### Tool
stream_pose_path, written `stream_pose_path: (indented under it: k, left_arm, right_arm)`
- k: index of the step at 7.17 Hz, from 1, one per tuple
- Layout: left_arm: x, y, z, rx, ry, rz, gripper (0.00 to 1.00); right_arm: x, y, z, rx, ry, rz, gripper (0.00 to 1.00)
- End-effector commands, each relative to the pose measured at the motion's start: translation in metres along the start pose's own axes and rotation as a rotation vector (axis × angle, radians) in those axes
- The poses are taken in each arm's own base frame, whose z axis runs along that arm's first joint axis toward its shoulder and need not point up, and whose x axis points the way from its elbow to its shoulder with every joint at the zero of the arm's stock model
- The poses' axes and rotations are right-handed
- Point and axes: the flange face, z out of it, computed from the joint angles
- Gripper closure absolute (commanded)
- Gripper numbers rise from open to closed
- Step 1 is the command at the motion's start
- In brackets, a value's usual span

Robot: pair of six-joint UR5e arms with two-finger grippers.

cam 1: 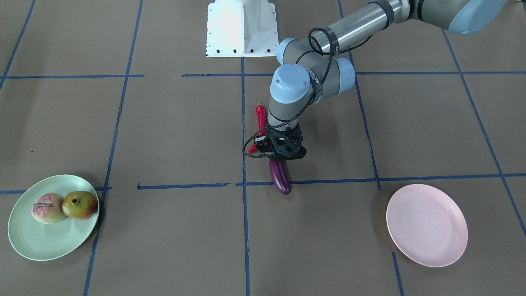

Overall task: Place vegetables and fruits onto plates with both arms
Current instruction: 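Carry the eggplant with the left gripper onto the pink plate and release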

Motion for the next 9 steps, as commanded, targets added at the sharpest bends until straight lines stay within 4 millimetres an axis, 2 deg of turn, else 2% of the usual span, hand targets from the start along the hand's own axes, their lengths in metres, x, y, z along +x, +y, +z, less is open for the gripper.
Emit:
stream_pose_path:
  k: [1, 2, 3, 4, 5, 6, 7, 8, 9]
  left_arm:
    - [-0.016, -0.034, -0.023, 0.035, 0.011, -0.024, 1.00]
    - [-0.041, -0.069, -0.042, 0.040, 0.020, -0.065, 1.00]
    - [-0.094, -0.112, -0.059, 0.017, 0.015, -0.025, 1.00]
    - [-0.175, -0.158, -0.071, 0.032, -0.023, 0.014, 1.00]
    - [-0.240, -0.197, -0.080, 0.049, -0.079, 0.060, 1.00]
    - [-0.307, -0.238, -0.073, 0.031, -0.152, 0.107, 1.00]
    - [-0.357, -0.257, -0.055, -0.007, -0.207, 0.131, 1.00]
    - [-0.372, -0.260, -0.042, -0.005, -0.209, 0.138, 0.92]
    - [-0.379, -0.260, -0.036, -0.010, -0.211, 0.136, 0.30]
  right_arm:
    - [0.000, 0.000, 0.000, 0.000, -0.001, 0.000, 0.00]
    - [0.000, 0.000, 0.000, 0.000, -0.001, -0.001, 0.00]
    - [0.000, 0.000, 0.001, -0.001, -0.001, 0.000, 0.00]
    - [0.001, 0.000, 0.001, -0.002, -0.001, 0.001, 0.00]
    - [0.001, 0.002, 0.002, -0.003, -0.001, 0.002, 0.00]
    - [0.001, 0.002, 0.002, -0.003, -0.001, 0.002, 0.00]
    - [0.001, 0.002, 0.002, -0.003, -0.001, 0.003, 0.00]
    - [0.001, 0.002, 0.002, -0.003, -0.001, 0.003, 0.00]
    - [0.001, 0.002, 0.002, -0.003, -0.001, 0.003, 0.00]
